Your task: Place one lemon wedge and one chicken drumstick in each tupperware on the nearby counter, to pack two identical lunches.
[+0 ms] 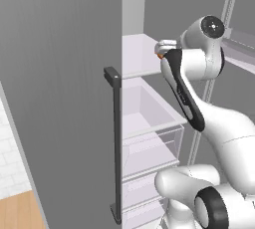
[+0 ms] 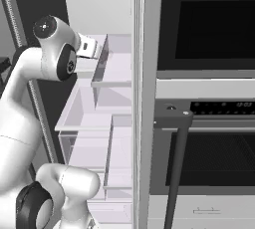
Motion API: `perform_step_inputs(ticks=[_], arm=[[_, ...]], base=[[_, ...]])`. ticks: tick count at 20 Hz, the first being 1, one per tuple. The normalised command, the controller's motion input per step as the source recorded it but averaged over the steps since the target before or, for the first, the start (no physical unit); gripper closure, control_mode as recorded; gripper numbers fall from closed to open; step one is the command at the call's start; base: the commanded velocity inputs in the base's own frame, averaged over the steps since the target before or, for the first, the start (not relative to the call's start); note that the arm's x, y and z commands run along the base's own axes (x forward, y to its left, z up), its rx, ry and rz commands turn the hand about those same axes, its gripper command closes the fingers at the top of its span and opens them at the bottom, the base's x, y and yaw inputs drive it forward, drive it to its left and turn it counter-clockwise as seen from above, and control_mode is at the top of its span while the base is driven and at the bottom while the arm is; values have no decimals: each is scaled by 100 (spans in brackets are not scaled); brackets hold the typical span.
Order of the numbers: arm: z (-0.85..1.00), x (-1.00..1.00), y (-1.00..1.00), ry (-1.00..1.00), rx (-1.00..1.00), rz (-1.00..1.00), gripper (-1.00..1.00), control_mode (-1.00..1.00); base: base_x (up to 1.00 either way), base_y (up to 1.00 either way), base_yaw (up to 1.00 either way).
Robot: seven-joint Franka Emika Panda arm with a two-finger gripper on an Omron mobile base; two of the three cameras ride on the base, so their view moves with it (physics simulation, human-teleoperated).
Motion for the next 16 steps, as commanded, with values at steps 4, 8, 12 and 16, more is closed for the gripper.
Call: perform_step_inputs(ticks=[4, 8, 12, 16], arm=[[-38, 46, 0, 0, -1, 0, -100, -100], [-14, 57, 0, 2, 0, 0, -100, -100], [-1, 55, 0, 13, 0, 0, -100, -100], [0, 53, 0, 16, 0, 0, -100, -100]], base=[[0, 0, 0], [0, 0, 0], [0, 0, 0], [0, 0, 0]])
